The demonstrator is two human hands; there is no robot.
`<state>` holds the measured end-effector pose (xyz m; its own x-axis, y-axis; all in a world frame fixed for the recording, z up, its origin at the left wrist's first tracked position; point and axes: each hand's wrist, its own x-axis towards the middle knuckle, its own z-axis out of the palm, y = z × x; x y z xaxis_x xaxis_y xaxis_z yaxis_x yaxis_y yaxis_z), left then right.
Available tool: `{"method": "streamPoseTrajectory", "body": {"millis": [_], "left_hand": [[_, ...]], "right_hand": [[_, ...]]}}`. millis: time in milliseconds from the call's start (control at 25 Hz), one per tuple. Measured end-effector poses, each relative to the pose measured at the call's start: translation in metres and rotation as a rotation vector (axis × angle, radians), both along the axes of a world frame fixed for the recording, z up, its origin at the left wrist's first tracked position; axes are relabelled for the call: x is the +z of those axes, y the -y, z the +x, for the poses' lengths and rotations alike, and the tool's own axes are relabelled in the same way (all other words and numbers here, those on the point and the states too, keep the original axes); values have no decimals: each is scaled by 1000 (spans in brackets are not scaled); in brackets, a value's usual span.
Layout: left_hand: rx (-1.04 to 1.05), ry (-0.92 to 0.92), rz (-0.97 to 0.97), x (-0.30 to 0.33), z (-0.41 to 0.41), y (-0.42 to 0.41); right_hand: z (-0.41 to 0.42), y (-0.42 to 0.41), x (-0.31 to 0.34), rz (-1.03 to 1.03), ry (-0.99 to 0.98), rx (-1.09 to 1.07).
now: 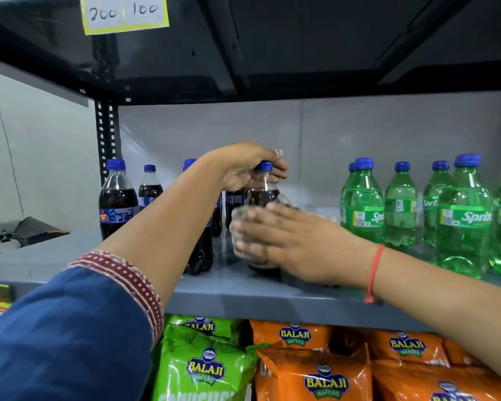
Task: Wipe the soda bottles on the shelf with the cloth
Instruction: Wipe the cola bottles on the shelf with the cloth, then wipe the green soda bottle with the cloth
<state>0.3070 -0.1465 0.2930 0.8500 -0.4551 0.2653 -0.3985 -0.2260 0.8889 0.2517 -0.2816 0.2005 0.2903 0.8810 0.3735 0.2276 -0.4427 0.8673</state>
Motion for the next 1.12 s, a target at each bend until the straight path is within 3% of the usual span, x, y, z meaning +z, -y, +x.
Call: {"method": "streamPoseTrajectory", "body": {"millis": [40,200,280,400,520,600,680,840,960,1040,1120], "left_hand": [[1,-1,-6,-1,0,0],[11,-25,-14,-1,1,1],[14,-24,-3,0,2,1],[11,-36,-16,0,3,-1],[19,-25,3,0,3,-1],[17,-21,0,0,3,1],[15,-23,4,0,3,1],[18,-21,32,1,4,1],[50,-11,64,2,0,3],[155,138,202,7,-9,7],[339,446,323,18,-24,16]], "right_hand": [[1,0,-5,-67,12,-12],[-3,-3,-2,16,-34,-52],[-2,-2,-3,-118,1,-80],[-4,1,0,41,-52,-57],[-2,2,-9,-83,-28,-61],[-1,4,-6,-8,-1,-65],[-3,3,-4,128,-47,-80],[-12,-5,-24,126,-309,-99],[-33,-5,-23,148,-306,-9],[-50,-1,-22,154,-273,38],[-66,11,-18,157,-212,49]]}}
